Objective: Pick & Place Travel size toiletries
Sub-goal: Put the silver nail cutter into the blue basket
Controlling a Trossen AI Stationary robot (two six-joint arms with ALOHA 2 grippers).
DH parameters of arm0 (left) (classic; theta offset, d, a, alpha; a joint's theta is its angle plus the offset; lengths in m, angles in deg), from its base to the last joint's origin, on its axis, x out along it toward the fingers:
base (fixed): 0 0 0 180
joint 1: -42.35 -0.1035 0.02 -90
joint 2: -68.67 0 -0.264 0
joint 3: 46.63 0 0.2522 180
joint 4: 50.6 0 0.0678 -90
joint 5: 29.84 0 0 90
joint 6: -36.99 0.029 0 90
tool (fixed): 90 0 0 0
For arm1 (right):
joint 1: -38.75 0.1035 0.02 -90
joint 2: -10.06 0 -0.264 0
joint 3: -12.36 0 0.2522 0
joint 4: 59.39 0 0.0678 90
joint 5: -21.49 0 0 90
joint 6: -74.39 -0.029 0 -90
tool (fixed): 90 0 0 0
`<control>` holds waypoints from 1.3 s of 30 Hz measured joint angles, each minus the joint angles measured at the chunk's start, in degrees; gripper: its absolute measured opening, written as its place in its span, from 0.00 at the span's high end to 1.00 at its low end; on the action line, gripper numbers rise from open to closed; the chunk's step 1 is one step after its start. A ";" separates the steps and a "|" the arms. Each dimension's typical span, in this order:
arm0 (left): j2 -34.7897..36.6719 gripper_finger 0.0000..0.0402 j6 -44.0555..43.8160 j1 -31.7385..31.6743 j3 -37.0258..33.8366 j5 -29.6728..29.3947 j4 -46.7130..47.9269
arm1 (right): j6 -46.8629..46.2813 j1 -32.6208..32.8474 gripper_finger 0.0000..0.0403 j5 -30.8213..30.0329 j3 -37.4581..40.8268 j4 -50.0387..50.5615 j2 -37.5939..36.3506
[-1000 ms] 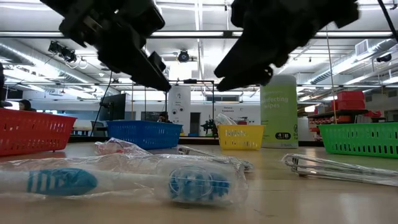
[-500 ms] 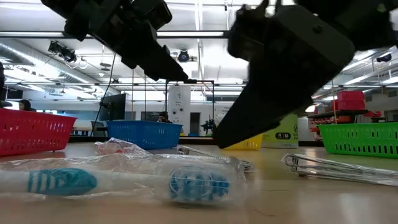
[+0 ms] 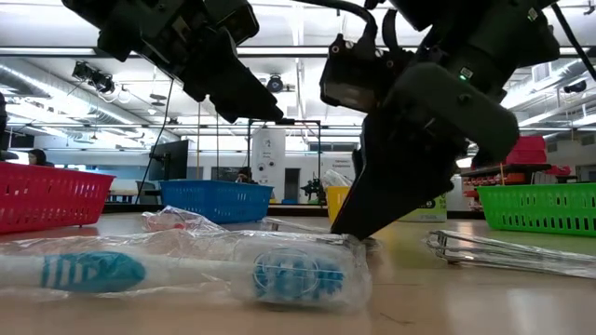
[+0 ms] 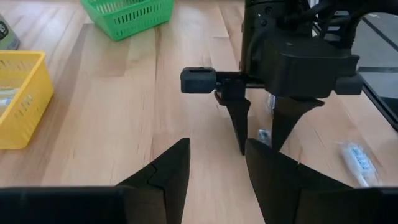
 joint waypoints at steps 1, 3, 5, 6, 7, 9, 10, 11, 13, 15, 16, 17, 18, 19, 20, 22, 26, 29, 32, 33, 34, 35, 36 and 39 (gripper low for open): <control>0.00 0.60 0.00 0.00 0.00 -0.01 0.03 | 0.36 0.00 0.58 -0.54 0.01 0.52 -0.06; 0.00 0.60 -0.01 0.00 0.00 -0.01 0.07 | 0.55 -0.19 0.65 -1.57 -0.01 1.30 -0.07; 0.00 0.60 -0.06 0.00 0.00 0.01 0.07 | 0.84 -0.79 0.73 -1.57 -0.01 2.00 -0.10; 0.00 0.60 -0.07 0.00 0.00 0.01 0.08 | 0.87 -1.23 0.77 -1.29 -0.01 2.20 -0.12; 0.00 0.60 -0.10 0.00 0.00 -0.02 0.09 | 0.91 -1.68 0.80 -0.86 0.01 2.26 -0.14; 0.00 0.60 -0.13 0.00 0.00 -0.02 0.12 | 1.01 -2.55 0.85 -0.05 0.04 2.47 -0.45; 0.00 0.60 -0.13 0.00 0.00 -0.02 0.13 | 1.63 -2.95 0.86 0.03 0.04 2.51 -0.67; 0.00 0.60 -0.13 0.00 0.00 0.01 0.14 | 2.58 -3.40 0.87 -0.14 0.12 2.57 -1.03; 0.00 0.60 -0.17 0.00 0.00 0.01 0.39 | 4.22 -4.39 0.88 -2.41 0.29 3.03 -1.63; 0.00 0.60 -0.35 0.00 0.00 0.04 1.02 | 5.79 -4.92 0.87 -7.27 0.54 3.62 -2.26; 0.00 0.60 -0.41 0.00 0.00 0.07 1.62 | 7.03 -5.08 0.87 -9.86 0.54 3.56 -2.66; 0.00 0.60 -0.81 0.00 0.00 -0.01 2.35 | 8.57 -5.16 0.87 -12.31 0.51 2.98 -3.21; 0.00 0.60 -1.20 0.00 0.00 -0.33 3.19 | 10.36 -5.18 0.87 -14.39 0.43 2.83 -3.72; 0.00 0.60 -1.56 0.00 0.00 -0.93 4.00 | 12.08 -5.31 0.87 -15.97 0.41 2.53 -4.01; 0.00 0.60 -1.94 0.00 0.00 -1.85 4.69 | 13.98 -5.50 0.87 -16.47 0.41 2.02 -4.12; 0.00 0.60 -2.45 0.00 0.00 -4.22 5.94 | 17.58 -5.98 0.87 -16.54 0.43 1.07 -4.39; 0.00 0.59 -2.45 -0.32 0.00 -3.64 6.63 | 23.12 -7.10 0.87 -16.67 0.41 -4.03 -5.01; 0.00 0.56 -2.47 -0.48 0.00 -3.66 6.70 | 23.50 -8.32 0.87 -15.53 0.41 -7.68 -4.99; 0.00 0.53 -1.30 -0.48 0.00 -5.37 7.69 | 25.56 -9.56 0.87 -12.27 0.36 -10.82 -4.99; 0.00 0.52 -1.08 -0.48 0.00 -5.50 7.84 | 26.16 -9.91 0.87 -11.98 0.36 -11.67 -4.99; 0.00 0.52 -0.98 -0.50 0.00 -5.48 7.87 | 26.56 -10.15 0.87 -12.03 0.36 -12.31 -4.99; 0.00 0.51 -1.01 -0.49 0.00 -5.48 7.92 | 26.83 -10.51 0.87 -12.22 0.30 -12.73 -4.99; 0.00 0.51 -1.04 -0.48 0.00 -5.48 7.99 | 26.91 -10.83 0.87 -12.27 0.30 -12.92 -4.99; 0.00 0.52 -1.03 -0.49 0.00 -6.46 8.26 | 26.98 -11.64 0.87 -11.42 0.30 -13.51 -4.99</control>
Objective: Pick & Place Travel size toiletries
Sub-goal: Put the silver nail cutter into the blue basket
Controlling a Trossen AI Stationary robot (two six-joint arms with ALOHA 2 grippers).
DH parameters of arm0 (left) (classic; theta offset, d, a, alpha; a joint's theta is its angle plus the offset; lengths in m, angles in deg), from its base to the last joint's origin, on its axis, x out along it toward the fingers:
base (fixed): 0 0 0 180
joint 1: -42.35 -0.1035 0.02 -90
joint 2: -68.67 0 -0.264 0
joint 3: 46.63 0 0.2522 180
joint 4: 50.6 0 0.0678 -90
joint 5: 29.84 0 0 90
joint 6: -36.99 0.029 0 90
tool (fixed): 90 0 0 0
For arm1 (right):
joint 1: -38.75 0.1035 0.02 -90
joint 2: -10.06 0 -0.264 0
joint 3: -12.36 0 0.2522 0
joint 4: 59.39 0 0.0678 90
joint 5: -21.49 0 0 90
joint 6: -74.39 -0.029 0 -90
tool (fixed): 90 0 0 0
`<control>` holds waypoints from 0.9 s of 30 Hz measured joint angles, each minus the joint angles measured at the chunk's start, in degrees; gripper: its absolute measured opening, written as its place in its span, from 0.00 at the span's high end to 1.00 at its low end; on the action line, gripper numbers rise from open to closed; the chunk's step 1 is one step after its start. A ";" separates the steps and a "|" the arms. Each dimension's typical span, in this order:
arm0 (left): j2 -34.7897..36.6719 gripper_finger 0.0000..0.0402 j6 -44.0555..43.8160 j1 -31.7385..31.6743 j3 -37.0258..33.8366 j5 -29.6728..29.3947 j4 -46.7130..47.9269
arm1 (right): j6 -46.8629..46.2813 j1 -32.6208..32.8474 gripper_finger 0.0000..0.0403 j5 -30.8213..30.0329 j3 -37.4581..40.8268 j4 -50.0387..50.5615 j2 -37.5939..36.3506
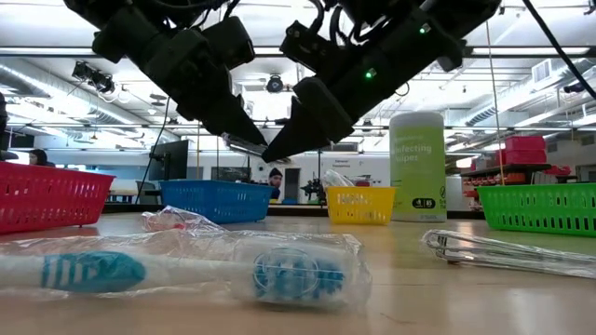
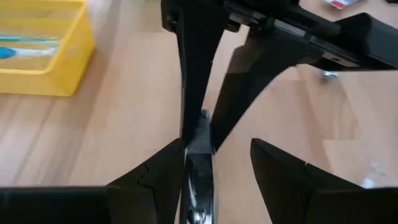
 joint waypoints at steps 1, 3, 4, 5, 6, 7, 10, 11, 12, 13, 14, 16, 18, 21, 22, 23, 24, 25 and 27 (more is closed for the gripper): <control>0.00 0.53 -0.02 -0.01 0.00 -0.72 0.13 | 0.13 -0.31 0.87 0.64 0.00 -0.26 0.00; 0.00 0.55 0.00 -0.01 0.00 -2.68 0.98 | 0.45 -0.75 0.87 2.00 0.00 -0.43 0.00; 0.00 0.56 -0.02 0.00 0.00 -3.70 1.51 | 0.56 -0.85 0.87 2.02 0.00 -0.42 0.00; 0.00 0.58 -0.01 0.00 0.00 -4.31 2.00 | 0.59 -1.01 0.87 2.04 0.00 -0.46 0.00; 0.00 0.60 -0.03 0.01 0.00 -4.85 2.38 | 0.96 -1.19 0.87 2.04 0.00 -0.73 0.00; 0.00 0.62 -0.03 -0.01 0.00 -4.98 2.65 | 1.01 -1.40 0.86 2.06 0.00 -0.87 0.00; 0.00 0.69 0.00 -0.01 0.00 -5.37 3.25 | 1.08 -1.88 0.86 2.49 0.00 -0.84 0.00; 0.00 0.71 0.00 -0.01 0.00 -5.38 3.43 | 1.10 -2.04 0.86 2.49 0.00 -0.85 0.00; 0.00 0.74 -0.02 -0.04 0.00 -5.63 3.73 | 1.10 -2.16 0.86 2.47 0.00 -0.86 0.00; 0.00 0.76 -0.02 -0.06 0.00 -6.16 4.05 | 1.11 -2.33 0.86 2.50 0.00 -0.91 0.00; 0.00 0.78 -0.02 -0.04 0.00 -6.48 4.16 | 1.32 -2.46 0.86 2.55 0.00 -0.97 0.00; 0.00 0.82 -0.17 -0.01 0.00 -6.93 4.23 | 1.89 -2.62 0.86 2.66 0.00 -1.07 0.00; 0.00 0.83 -0.34 -0.01 0.00 -7.33 4.26 | 1.91 -2.79 0.85 2.65 0.00 -1.13 0.00; 0.00 0.83 -0.15 -0.06 0.00 -7.67 4.31 | 0.93 -3.01 0.81 2.36 0.00 -1.53 0.00; 0.00 0.83 -0.17 -0.06 0.00 -7.78 4.31 | 0.78 -3.04 0.78 2.23 0.00 -1.57 0.00; 0.00 0.82 -0.15 -0.06 0.00 -7.70 4.33 | 0.74 -3.04 0.76 2.06 0.00 -1.52 0.00; 0.00 0.82 -0.15 -0.06 0.00 -7.71 4.64 | 0.73 -3.02 0.73 1.98 -0.01 -1.19 -0.01; 0.00 0.82 -0.13 -0.04 0.00 -7.72 5.10 | 0.73 -3.02 0.70 1.90 -0.04 -0.63 -0.05; 0.00 0.83 -0.13 -0.04 0.00 -8.06 6.16 | -0.15 -3.00 0.63 0.53 -0.04 0.70 -0.07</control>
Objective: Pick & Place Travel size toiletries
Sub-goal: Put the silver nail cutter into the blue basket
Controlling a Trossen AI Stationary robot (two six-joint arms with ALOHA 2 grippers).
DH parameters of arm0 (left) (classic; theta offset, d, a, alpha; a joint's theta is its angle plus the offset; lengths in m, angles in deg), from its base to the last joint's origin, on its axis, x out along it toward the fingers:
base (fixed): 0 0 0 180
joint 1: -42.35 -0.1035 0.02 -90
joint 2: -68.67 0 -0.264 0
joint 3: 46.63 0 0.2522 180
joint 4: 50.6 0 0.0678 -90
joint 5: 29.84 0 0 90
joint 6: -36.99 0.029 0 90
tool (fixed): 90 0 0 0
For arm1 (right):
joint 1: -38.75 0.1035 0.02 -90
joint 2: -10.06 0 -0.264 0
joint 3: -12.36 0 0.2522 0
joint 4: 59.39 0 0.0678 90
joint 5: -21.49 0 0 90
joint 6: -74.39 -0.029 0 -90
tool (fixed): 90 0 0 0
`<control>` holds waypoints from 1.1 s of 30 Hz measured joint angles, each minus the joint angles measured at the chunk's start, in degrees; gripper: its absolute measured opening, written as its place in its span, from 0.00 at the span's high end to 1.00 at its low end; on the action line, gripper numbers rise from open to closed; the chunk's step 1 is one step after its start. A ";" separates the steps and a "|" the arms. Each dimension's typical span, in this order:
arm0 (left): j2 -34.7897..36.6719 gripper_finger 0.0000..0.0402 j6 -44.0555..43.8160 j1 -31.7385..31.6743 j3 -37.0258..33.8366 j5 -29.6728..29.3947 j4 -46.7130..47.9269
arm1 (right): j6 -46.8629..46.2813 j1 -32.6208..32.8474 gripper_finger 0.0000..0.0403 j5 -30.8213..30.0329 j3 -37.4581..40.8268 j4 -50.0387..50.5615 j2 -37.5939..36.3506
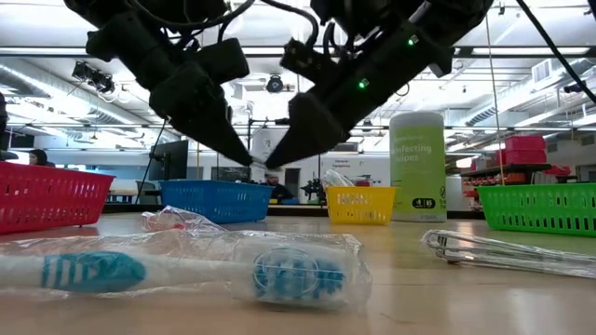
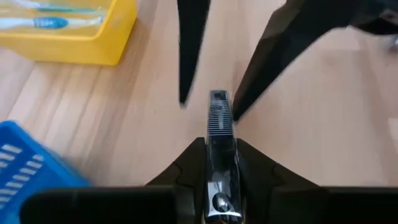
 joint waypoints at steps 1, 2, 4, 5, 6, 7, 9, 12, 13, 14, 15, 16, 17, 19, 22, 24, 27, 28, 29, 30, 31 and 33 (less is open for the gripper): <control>0.00 0.83 -0.08 -0.02 0.00 -0.90 0.58 | -1.02 0.00 0.61 -1.48 0.00 0.98 0.00; 0.01 0.83 -0.37 0.00 0.00 -2.33 1.22 | -2.20 -0.02 0.58 -3.03 0.00 2.25 0.00; 0.95 0.83 -0.63 0.02 0.06 -6.04 3.38 | -5.21 -0.03 0.53 -5.22 0.00 4.95 0.00; 1.66 0.83 -0.36 0.04 0.51 -8.37 5.05 | -6.94 -0.09 0.50 -5.75 0.00 6.25 0.00; 2.74 0.83 -0.05 0.04 1.03 -11.34 6.67 | -8.49 -0.23 0.48 -6.02 0.00 7.38 0.00; 4.09 0.83 -0.03 0.04 1.61 -14.63 9.06 | -9.65 -0.31 0.46 -6.09 0.00 8.31 0.00; 6.54 0.82 -0.78 -0.56 2.73 -20.75 12.87 | -11.10 -0.42 0.44 -6.07 0.00 9.23 0.00; 9.33 0.82 -7.09 -3.46 2.93 -26.15 16.96 | -11.16 -0.66 0.41 -6.03 0.00 9.20 0.00; 9.69 0.83 -10.46 -5.04 2.93 -26.15 17.77 | -11.16 -0.68 0.40 -6.01 0.00 9.22 0.00; 9.64 0.83 -13.86 -6.60 3.00 -25.45 18.16 | -11.16 -0.68 0.40 -5.97 0.00 9.24 0.00; 9.42 0.83 -17.04 -8.01 2.88 -24.32 18.96 | -11.16 -0.68 0.40 -5.95 0.00 9.23 0.00; 9.08 0.83 -19.68 -9.39 2.25 -23.50 19.15 | -11.16 -0.68 0.40 -5.81 0.00 9.22 0.00; 8.20 0.83 -21.31 -10.68 1.56 -22.66 18.18 | -11.16 -0.68 0.40 -5.39 0.00 9.24 0.00; 6.10 0.82 -22.92 -12.78 0.44 -19.84 16.94 | -11.16 -0.68 0.41 -4.11 0.00 9.20 0.00; 2.69 0.80 -25.71 -14.74 -0.76 -14.70 16.88 | -11.16 -0.68 0.42 -4.05 0.00 9.22 0.00; 1.17 0.79 -25.94 -15.09 -1.02 -13.49 16.57 | -11.16 -0.68 0.43 -4.06 0.00 9.22 0.00; -0.86 0.77 -25.69 -15.20 -0.99 -13.51 14.48 | -11.12 -0.68 0.44 -4.04 0.00 9.22 0.00; -1.26 0.76 -25.36 -15.33 -1.01 -13.51 14.11 | -11.12 -0.68 0.44 -4.04 0.00 9.22 0.00; -1.70 0.74 -25.01 -15.55 -0.95 -13.06 13.27 | -11.11 -0.68 0.44 -4.04 0.00 9.22 0.00; -1.90 0.73 -24.58 -15.88 -0.92 -12.38 13.36 | -11.10 -0.68 0.44 -4.02 0.00 9.22 0.00; -2.01 0.71 -24.47 -16.11 -0.92 -11.76 13.69 | -11.10 -0.70 0.44 -3.93 0.02 9.22 0.00; -2.05 0.68 -24.44 -16.60 -0.92 -10.29 13.64 | -11.12 -0.70 0.43 -3.89 0.02 9.26 0.00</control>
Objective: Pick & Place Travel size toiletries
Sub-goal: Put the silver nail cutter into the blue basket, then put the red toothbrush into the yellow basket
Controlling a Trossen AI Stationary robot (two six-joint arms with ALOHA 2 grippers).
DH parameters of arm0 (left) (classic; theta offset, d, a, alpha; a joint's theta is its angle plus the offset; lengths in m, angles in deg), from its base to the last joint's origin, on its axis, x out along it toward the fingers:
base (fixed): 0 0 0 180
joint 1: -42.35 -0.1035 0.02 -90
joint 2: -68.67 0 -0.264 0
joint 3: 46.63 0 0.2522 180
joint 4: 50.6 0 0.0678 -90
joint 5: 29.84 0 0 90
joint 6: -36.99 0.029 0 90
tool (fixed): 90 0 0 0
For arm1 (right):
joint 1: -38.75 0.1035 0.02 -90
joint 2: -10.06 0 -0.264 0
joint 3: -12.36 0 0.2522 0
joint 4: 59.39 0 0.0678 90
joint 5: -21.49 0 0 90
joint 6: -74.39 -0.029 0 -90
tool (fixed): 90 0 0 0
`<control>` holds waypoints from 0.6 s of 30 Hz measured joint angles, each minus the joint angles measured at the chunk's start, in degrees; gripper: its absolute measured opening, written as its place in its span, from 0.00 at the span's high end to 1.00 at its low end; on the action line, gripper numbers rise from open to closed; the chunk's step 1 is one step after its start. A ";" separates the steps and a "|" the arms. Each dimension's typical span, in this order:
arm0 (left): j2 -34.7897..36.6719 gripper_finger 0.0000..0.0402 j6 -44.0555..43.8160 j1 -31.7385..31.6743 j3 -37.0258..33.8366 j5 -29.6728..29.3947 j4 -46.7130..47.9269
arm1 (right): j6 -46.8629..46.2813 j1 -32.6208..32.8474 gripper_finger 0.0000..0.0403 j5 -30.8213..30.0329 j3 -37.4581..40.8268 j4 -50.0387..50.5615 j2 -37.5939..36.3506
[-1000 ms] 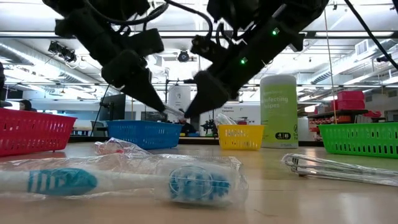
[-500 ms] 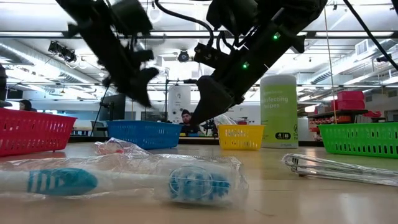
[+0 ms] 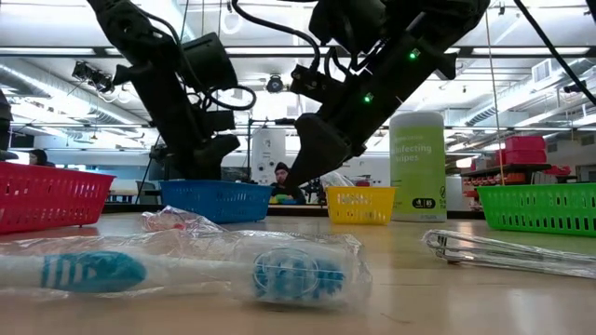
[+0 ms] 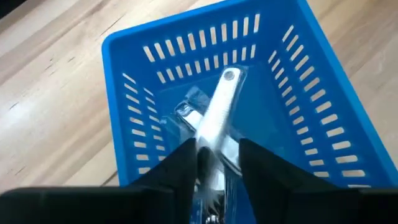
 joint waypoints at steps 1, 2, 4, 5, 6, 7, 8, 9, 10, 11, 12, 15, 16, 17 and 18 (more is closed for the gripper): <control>0.00 0.66 0.25 -0.08 0.00 0.11 -0.05 | 0.00 0.00 0.43 0.04 0.02 0.00 0.00; 0.12 0.64 0.65 -0.13 0.00 0.13 -0.01 | 0.00 -0.01 0.42 0.35 0.02 0.01 0.00; 0.44 0.61 2.63 -0.12 0.69 0.18 0.63 | 0.16 -0.09 0.41 1.00 0.02 0.03 0.00; 0.52 0.60 3.98 -0.12 1.37 0.51 0.45 | 0.16 -0.16 0.40 1.01 0.02 0.03 0.00; 0.96 0.59 5.00 -0.12 2.06 0.94 0.72 | 0.16 -0.28 0.40 1.02 0.03 0.03 0.00; 1.32 0.59 5.81 -0.12 2.97 1.44 1.47 | 0.16 -0.33 0.39 1.08 0.04 0.10 0.00; 1.68 0.59 6.68 -0.12 4.10 2.23 1.88 | 0.16 -0.33 0.39 1.09 0.02 0.54 0.00; 2.44 0.59 7.83 -0.12 5.21 3.19 2.98 | 0.18 -0.33 0.38 1.08 0.05 1.49 -0.25; 3.35 0.59 8.70 0.01 6.16 3.30 4.20 | 0.18 -0.32 0.38 1.11 0.11 2.89 -0.73; 4.29 0.59 9.54 0.19 7.15 3.27 4.77 | -0.10 -0.12 0.38 1.00 0.13 3.54 -1.41; 5.39 0.59 10.69 0.31 7.89 3.14 5.01 | -0.87 0.10 0.38 0.89 0.13 4.89 -2.65; 9.12 0.59 14.65 0.77 8.70 2.12 5.15 | -4.28 0.98 0.39 -0.40 -0.07 11.24 -7.31; 10.27 0.59 16.42 1.01 8.73 1.95 4.87 | -6.47 1.29 0.40 -1.10 -0.03 14.89 -8.97; 11.44 0.59 18.50 1.20 8.79 2.14 4.69 | -8.92 1.71 0.40 -2.06 0.02 18.05 -10.58; 12.70 0.59 20.20 1.40 8.76 2.51 5.36 | -11.67 2.07 0.41 -2.58 0.03 21.06 -12.32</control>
